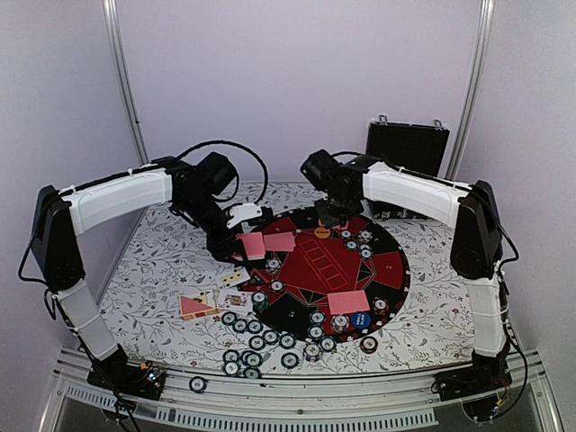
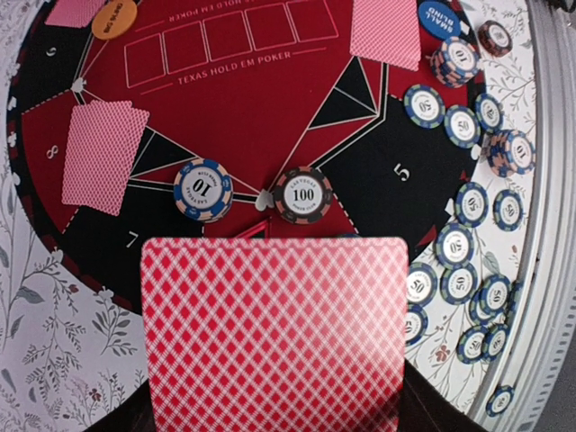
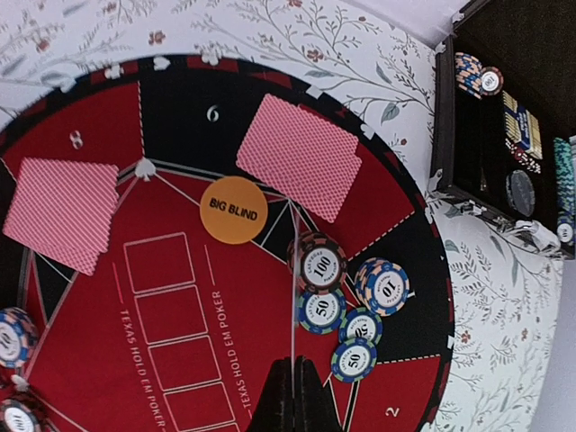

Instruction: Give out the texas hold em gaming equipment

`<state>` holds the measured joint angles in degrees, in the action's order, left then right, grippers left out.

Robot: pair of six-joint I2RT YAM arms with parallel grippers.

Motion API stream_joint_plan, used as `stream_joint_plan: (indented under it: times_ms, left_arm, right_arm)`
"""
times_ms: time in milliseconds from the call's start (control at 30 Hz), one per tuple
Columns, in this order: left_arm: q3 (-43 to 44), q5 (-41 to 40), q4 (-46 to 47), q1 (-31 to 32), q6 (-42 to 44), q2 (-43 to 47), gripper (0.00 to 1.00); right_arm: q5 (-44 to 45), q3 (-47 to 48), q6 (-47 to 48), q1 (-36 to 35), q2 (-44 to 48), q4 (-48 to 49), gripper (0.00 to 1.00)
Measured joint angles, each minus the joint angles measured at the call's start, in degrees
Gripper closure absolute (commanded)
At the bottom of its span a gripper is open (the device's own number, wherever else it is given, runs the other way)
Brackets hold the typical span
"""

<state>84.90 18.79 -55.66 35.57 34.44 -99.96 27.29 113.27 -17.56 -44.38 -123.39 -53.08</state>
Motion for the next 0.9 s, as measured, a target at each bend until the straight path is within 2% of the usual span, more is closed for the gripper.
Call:
stream_joint_plan:
  times_ms: [133,367,533,800,900]
  left_arm:
    - [0.0,0.0,-0.1,-0.1,0.0,0.2,0.86]
    - [0.0,0.0,-0.3,-0.1,0.0,0.8,0.86]
    - [0.0,0.0,-0.6,-0.1,0.0,0.9,0.86]
    - [0.0,0.0,-0.7,-0.1,0.0,0.9,0.86]
    - [0.0,0.0,-0.7,-0.1,0.0,0.9,0.86]
  right_arm:
    - [7.3,2.1,1.2,-3.5,-5.5,-3.8,1.0]
    - [12.2,4.2,2.8,-5.5,-12.1,-7.2,0.99]
    - [11.6,5.8,3.8,-6.6,-13.9,-7.3,0.83]
    - [4.3,7.4,4.7,-7.7,-16.6,-6.2,0.7]
    - [1.3,7.4,4.6,-7.7,-17.4,-5.5,0.6]
